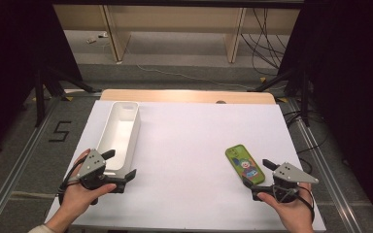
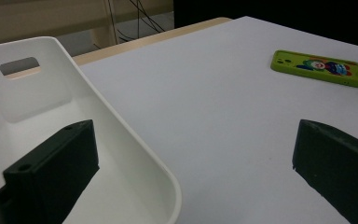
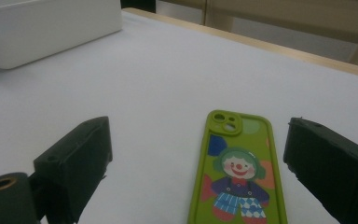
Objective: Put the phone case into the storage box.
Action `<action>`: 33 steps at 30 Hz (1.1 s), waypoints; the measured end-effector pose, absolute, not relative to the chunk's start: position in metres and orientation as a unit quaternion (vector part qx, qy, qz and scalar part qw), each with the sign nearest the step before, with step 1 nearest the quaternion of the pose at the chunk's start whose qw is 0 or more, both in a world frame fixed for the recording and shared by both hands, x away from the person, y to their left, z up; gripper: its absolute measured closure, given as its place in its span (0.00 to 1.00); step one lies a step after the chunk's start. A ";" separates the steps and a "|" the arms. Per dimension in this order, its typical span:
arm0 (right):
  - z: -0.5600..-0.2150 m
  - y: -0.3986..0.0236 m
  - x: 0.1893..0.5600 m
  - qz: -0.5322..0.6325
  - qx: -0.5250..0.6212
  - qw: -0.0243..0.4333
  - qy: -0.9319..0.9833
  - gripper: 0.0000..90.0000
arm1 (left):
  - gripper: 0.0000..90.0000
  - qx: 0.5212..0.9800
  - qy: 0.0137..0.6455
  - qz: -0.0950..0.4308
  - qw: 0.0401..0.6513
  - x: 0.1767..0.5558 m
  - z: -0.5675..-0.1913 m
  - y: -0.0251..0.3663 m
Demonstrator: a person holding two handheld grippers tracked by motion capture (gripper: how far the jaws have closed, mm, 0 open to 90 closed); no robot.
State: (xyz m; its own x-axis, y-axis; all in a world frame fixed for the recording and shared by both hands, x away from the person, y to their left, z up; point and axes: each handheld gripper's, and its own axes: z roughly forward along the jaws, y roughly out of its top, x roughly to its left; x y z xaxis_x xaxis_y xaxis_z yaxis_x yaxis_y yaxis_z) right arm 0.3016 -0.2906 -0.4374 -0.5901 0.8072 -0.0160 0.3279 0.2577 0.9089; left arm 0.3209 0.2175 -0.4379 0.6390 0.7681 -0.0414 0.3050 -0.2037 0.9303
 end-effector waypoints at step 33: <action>-0.429 -0.298 0.325 0.401 0.420 0.245 0.777 0.08 | 0.00 0.740 0.360 0.228 0.520 0.320 -0.436 0.219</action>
State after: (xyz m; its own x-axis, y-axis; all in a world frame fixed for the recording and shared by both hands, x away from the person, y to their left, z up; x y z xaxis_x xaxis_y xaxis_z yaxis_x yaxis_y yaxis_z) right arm 0.3246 -0.2983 -0.4293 -0.5274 0.8484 -0.0445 0.4557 0.3267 0.8280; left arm 0.3199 0.2187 -0.4363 0.6364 0.7704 -0.0379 0.2968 -0.1993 0.9339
